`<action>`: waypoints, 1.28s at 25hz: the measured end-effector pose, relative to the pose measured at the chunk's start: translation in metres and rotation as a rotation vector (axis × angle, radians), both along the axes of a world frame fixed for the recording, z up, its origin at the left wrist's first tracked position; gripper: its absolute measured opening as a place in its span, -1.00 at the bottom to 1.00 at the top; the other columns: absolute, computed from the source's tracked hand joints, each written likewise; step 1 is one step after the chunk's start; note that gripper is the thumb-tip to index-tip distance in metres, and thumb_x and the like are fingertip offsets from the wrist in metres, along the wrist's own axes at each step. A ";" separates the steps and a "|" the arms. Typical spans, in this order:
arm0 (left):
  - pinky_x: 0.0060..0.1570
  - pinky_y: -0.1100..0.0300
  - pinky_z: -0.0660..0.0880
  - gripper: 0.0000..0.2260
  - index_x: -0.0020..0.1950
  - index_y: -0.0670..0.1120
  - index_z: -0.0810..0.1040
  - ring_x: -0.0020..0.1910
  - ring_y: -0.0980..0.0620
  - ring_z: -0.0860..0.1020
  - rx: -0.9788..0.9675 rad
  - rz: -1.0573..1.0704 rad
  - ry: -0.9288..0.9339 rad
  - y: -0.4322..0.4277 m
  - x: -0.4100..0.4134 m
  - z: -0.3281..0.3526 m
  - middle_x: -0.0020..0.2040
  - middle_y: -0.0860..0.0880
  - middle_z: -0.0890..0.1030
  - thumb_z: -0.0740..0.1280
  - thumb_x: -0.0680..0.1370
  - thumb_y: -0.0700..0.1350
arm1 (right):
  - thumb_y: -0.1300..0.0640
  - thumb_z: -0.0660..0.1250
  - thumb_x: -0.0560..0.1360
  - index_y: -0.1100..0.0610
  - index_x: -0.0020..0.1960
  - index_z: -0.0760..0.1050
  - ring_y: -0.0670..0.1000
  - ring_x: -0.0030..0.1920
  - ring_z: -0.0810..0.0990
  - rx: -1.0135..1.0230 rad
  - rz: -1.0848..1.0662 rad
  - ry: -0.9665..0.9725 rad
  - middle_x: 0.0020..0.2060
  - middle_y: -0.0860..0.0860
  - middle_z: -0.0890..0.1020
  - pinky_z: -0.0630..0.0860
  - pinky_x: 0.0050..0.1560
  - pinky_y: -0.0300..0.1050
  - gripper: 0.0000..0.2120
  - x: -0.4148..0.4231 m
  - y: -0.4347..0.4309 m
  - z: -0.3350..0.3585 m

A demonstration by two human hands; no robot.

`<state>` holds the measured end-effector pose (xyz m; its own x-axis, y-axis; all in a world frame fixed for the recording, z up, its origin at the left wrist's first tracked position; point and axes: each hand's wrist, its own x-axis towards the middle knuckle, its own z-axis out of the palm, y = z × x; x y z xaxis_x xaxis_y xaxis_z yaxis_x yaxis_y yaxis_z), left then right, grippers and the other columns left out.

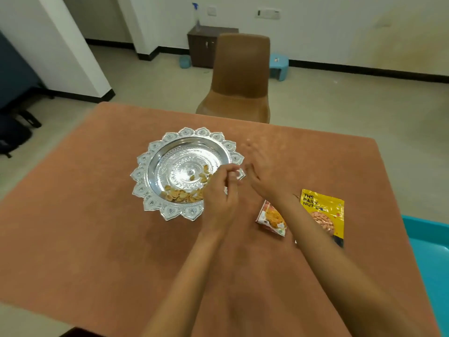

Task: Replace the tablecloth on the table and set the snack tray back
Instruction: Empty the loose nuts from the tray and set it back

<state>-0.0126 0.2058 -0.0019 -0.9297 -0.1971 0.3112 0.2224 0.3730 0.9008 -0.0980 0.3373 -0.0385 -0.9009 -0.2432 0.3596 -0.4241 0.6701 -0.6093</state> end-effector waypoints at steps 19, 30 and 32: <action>0.45 -0.14 -0.18 -0.79 0.15 -0.11 0.52 0.20 -0.05 0.47 -0.528 0.358 -0.324 -0.174 0.005 -0.040 0.08 -0.08 0.57 0.22 0.54 -0.27 | -0.31 0.11 0.48 0.05 0.52 0.02 0.21 0.30 0.29 0.284 0.240 -0.446 0.29 0.21 0.25 0.34 0.26 0.15 -0.25 0.011 -0.158 0.003; 0.33 0.09 0.34 -0.83 0.06 0.05 0.54 0.18 0.22 0.49 0.573 0.381 -0.204 -0.164 -0.018 -0.017 0.15 0.13 0.59 0.19 0.61 -0.15 | 0.23 0.13 0.58 0.20 0.02 0.33 0.07 -0.29 0.38 0.502 0.484 -0.214 -0.20 0.03 0.38 0.26 -0.28 -0.06 -0.96 -0.015 -0.196 0.002; 0.43 0.06 0.16 -0.76 0.19 0.00 0.52 0.32 0.15 0.39 0.971 0.313 -0.294 -0.158 -0.036 -0.008 0.32 0.03 0.50 0.11 0.66 -0.01 | 0.23 0.08 0.62 0.18 -0.09 0.30 0.03 -0.31 0.36 0.213 0.323 -0.305 -0.32 0.00 0.39 0.24 -0.26 -0.10 -0.89 -0.026 -0.198 0.007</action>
